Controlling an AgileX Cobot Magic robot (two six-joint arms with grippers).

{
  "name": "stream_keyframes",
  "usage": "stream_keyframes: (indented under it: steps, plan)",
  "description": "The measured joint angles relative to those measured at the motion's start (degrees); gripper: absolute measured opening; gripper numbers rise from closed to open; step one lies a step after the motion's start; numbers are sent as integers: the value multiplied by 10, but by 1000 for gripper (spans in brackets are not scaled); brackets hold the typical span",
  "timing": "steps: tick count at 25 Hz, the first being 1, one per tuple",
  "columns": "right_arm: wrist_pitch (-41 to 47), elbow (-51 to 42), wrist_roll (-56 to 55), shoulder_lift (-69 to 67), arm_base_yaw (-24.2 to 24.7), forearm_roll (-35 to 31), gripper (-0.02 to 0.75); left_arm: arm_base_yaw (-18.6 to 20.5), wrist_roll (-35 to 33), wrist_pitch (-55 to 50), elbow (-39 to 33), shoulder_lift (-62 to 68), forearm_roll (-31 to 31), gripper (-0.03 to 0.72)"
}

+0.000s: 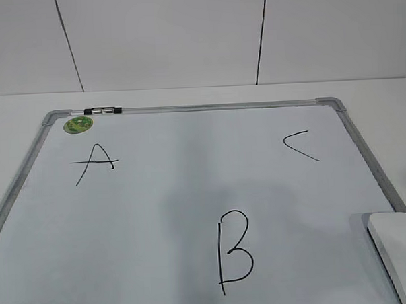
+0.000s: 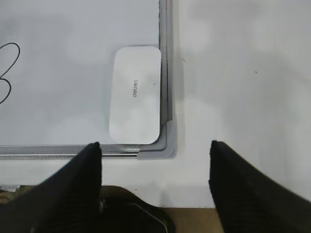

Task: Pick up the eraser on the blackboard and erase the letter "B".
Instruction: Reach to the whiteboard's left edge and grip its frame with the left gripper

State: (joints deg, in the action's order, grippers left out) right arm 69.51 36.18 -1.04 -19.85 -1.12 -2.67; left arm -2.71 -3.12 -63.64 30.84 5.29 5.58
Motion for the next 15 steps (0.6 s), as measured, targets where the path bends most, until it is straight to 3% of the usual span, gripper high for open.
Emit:
stream_keyframes:
  steps: [15]
  plan:
    - [22,89,-11,-247,0,-29,532,0,27,-81,185,384,2,238]
